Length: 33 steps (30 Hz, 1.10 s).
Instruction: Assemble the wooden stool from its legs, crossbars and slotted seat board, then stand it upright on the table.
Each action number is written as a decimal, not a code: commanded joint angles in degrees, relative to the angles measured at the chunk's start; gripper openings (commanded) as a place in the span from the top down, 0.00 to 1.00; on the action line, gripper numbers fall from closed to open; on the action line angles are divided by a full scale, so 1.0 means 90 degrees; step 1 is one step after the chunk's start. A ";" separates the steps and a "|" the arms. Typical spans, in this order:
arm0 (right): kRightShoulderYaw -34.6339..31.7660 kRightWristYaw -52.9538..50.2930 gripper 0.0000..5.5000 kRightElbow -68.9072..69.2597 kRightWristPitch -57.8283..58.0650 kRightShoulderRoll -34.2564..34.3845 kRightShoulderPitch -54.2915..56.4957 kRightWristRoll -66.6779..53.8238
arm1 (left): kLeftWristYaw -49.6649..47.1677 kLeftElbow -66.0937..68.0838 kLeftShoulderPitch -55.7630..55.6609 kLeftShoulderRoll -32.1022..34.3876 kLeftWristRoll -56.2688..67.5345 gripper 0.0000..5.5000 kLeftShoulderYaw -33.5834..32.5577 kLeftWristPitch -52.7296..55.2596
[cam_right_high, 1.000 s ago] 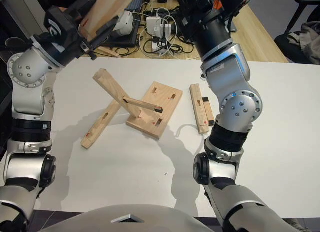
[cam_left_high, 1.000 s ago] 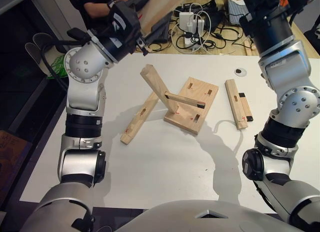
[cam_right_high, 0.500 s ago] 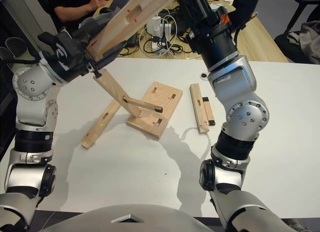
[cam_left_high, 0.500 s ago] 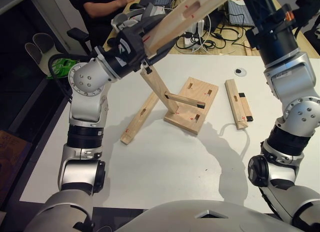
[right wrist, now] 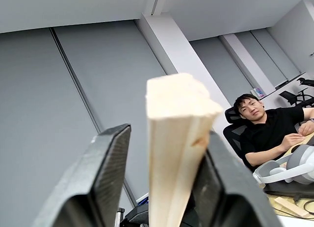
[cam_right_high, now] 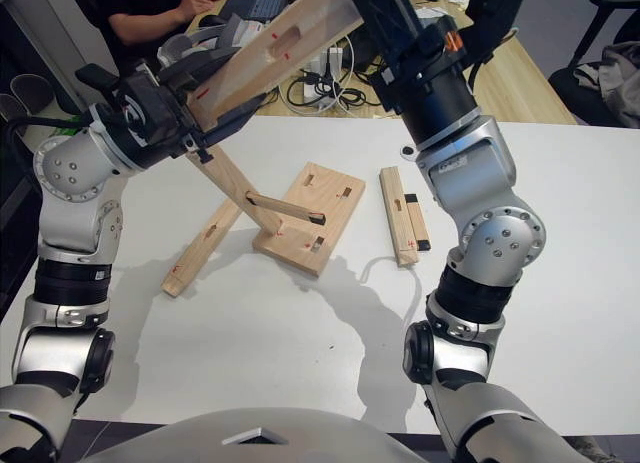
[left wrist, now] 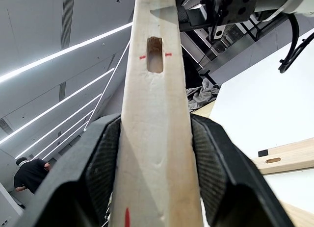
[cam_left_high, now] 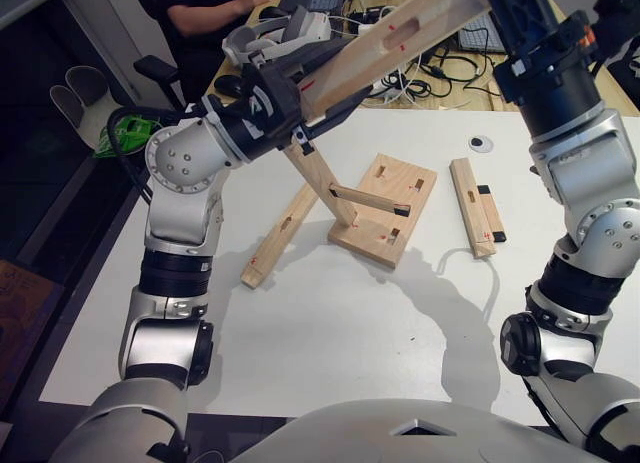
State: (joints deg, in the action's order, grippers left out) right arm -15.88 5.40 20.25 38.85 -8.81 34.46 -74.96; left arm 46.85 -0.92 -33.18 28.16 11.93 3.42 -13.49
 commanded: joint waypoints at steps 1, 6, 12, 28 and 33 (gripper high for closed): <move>0.0074 -0.0135 0.75 0.0144 0.0013 -0.0031 -0.0053 -0.0229 | 0.0035 -0.0115 -0.0077 -0.0029 -0.0007 0.63 0.0055 0.0020; 0.0179 -0.0276 0.81 0.0229 -0.0099 0.0000 -0.0108 -0.0182 | -0.0029 -0.0415 -0.0046 -0.0115 0.0069 0.63 0.0099 0.0202; 0.0272 -0.0367 0.81 0.0138 -0.0477 0.0068 -0.0169 0.0231 | -0.0334 -0.0410 -0.0140 -0.0328 -0.0053 0.56 0.0048 0.0308; -0.0068 -0.0757 0.82 -0.1139 -0.1577 0.0320 -0.0679 0.2004 | -0.1809 0.3550 -0.1521 -0.0570 0.0473 0.31 -0.1699 0.1858; 0.0012 -0.0509 0.82 -0.1366 -0.1487 0.0471 -0.1111 0.2182 | -0.0940 0.5849 -0.2187 -0.1175 0.0411 0.31 -0.1426 0.1641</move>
State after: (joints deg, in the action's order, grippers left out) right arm -15.88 -0.14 7.84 24.86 -4.76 24.38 -55.49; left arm 37.67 46.53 -48.91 19.09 17.22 -10.38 2.96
